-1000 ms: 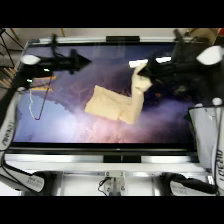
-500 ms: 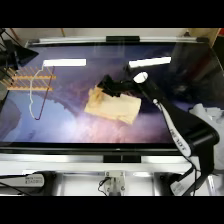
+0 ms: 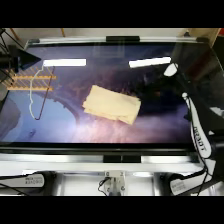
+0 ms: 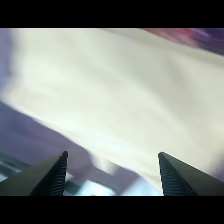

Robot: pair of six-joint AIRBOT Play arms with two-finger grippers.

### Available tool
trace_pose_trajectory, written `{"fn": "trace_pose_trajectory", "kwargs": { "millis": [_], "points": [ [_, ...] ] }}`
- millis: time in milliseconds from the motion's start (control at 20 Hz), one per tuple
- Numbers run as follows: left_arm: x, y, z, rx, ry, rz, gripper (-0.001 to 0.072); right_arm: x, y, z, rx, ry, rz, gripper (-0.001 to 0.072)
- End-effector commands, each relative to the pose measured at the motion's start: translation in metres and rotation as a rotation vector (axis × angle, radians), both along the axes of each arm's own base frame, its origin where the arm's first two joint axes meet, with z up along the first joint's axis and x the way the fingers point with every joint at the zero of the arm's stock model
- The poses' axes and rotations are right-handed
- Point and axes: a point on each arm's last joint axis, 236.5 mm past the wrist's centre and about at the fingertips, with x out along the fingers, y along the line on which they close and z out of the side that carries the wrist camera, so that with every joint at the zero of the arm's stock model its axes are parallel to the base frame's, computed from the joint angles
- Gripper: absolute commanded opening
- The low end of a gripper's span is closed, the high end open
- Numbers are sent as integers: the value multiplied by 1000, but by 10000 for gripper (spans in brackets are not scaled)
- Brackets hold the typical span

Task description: Fold the shirts.

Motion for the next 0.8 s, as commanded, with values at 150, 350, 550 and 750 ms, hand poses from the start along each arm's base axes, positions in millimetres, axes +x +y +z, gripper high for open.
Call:
{"fn": "trace_pose_trajectory", "kwargs": {
  "millis": [150,350,550,750],
  "points": [
    [-7,-12,-3,50,-42,-79,37,-53,-46,-55,-100,199,-29,683],
    [-8,-18,-3,54,-47,-95,37,-23,-14,-58,53,104,-55,682],
    [-18,-27,-6,52,-27,-143,37,-21,-11,-79,69,137,-72,682],
    [-26,-38,-8,52,-11,-190,37,-15,2,-91,128,161,-109,680]
  ]
}}
